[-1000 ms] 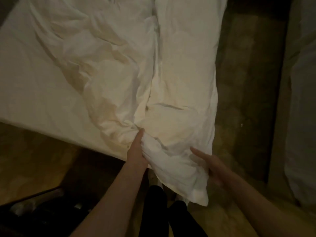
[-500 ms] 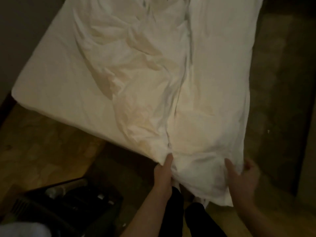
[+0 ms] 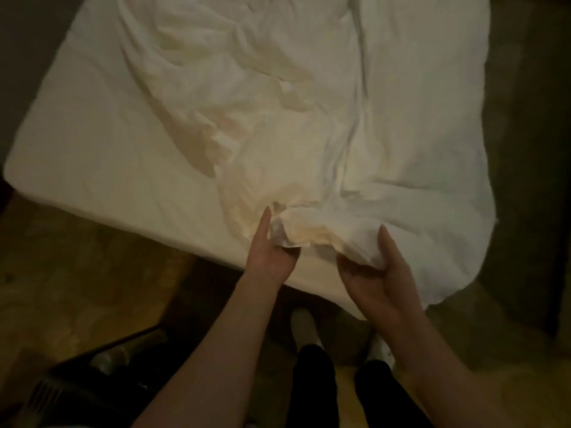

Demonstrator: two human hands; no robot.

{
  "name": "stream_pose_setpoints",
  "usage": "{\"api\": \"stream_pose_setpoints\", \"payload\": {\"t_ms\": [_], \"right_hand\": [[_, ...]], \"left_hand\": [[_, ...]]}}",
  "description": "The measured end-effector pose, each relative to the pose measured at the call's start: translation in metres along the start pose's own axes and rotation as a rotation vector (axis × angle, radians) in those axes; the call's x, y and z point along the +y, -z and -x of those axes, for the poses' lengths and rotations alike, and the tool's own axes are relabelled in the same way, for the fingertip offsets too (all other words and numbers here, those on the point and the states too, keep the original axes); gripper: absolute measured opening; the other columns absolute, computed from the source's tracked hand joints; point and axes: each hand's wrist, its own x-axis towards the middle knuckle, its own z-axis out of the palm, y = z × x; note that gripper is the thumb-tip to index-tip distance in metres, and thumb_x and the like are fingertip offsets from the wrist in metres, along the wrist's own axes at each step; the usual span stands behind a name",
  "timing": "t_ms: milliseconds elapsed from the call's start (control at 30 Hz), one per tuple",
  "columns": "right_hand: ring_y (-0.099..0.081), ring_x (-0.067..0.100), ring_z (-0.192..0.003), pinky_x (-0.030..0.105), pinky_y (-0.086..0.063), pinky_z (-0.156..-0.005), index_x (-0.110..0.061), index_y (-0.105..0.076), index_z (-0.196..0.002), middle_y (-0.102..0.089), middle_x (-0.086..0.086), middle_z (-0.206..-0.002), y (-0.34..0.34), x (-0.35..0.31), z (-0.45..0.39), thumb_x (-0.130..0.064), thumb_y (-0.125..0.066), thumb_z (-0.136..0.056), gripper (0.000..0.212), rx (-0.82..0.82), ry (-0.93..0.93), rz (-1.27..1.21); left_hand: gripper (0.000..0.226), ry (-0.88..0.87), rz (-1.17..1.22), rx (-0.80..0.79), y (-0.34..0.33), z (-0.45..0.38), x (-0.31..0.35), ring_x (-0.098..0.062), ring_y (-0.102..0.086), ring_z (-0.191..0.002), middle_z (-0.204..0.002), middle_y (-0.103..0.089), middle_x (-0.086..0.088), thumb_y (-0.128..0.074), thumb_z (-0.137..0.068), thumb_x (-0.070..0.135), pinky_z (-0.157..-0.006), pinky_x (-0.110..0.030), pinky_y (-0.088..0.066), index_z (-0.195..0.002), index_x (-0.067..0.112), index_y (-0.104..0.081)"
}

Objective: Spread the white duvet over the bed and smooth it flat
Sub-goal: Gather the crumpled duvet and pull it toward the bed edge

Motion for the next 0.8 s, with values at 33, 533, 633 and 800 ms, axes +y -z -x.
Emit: {"api": "stream_pose_setpoints", "payload": {"t_ms": [33, 533, 633, 800], "right_hand": [[-0.066, 0.027, -0.112, 0.038, -0.05, -0.097, -0.015, -0.059, -0.13, -0.068, 0.009, -0.122, 0.001, 0.004, -0.002, -0.022, -0.075, -0.082, 0.051, -0.006, 0.063, 0.051], [-0.059, 0.028, -0.119, 0.041, -0.042, -0.109, -0.008, -0.055, -0.129, -0.065, 0.015, -0.122, 0.014, 0.109, -0.021, -0.053, -0.078, -0.068, 0.079, 0.158, -0.16, 0.239], [-0.073, 0.018, -0.088, 0.031, -0.06, -0.079, -0.014, -0.059, -0.118, -0.076, 0.008, -0.093, -0.002, 0.097, -0.05, -0.041, -0.056, -0.095, 0.036, 0.086, -0.012, 0.28], [-0.062, -0.001, -0.098, 0.012, -0.048, -0.082, -0.016, -0.057, -0.115, -0.064, -0.004, -0.105, 0.001, 0.078, -0.044, -0.006, -0.056, -0.096, 0.021, 0.09, 0.152, 0.638]], "left_hand": [[0.046, -0.013, -0.081, -0.021, -0.007, -0.003, 0.011, -0.027, -0.067, -0.107, -0.121, -0.068, -0.013, -0.062, -0.092, 0.034, -0.089, -0.038, -0.056, -0.131, 0.01, -0.059], [0.043, -0.026, -0.376, 0.168, 0.064, -0.001, -0.039, -0.02, -0.069, -0.098, -0.108, -0.073, -0.002, -0.08, -0.08, 0.021, -0.085, -0.034, -0.058, -0.12, 0.016, -0.065], [0.069, -0.092, -0.327, 0.119, 0.055, -0.015, -0.009, -0.027, -0.069, -0.103, -0.109, -0.074, -0.008, -0.092, -0.058, 0.033, -0.092, -0.039, -0.055, -0.118, 0.009, -0.068], [0.052, -0.052, -0.024, -0.044, 0.014, -0.027, 0.058, -0.029, -0.063, -0.116, -0.121, -0.069, -0.01, -0.073, -0.085, 0.041, -0.108, -0.048, -0.042, -0.127, 0.012, -0.063]]}}
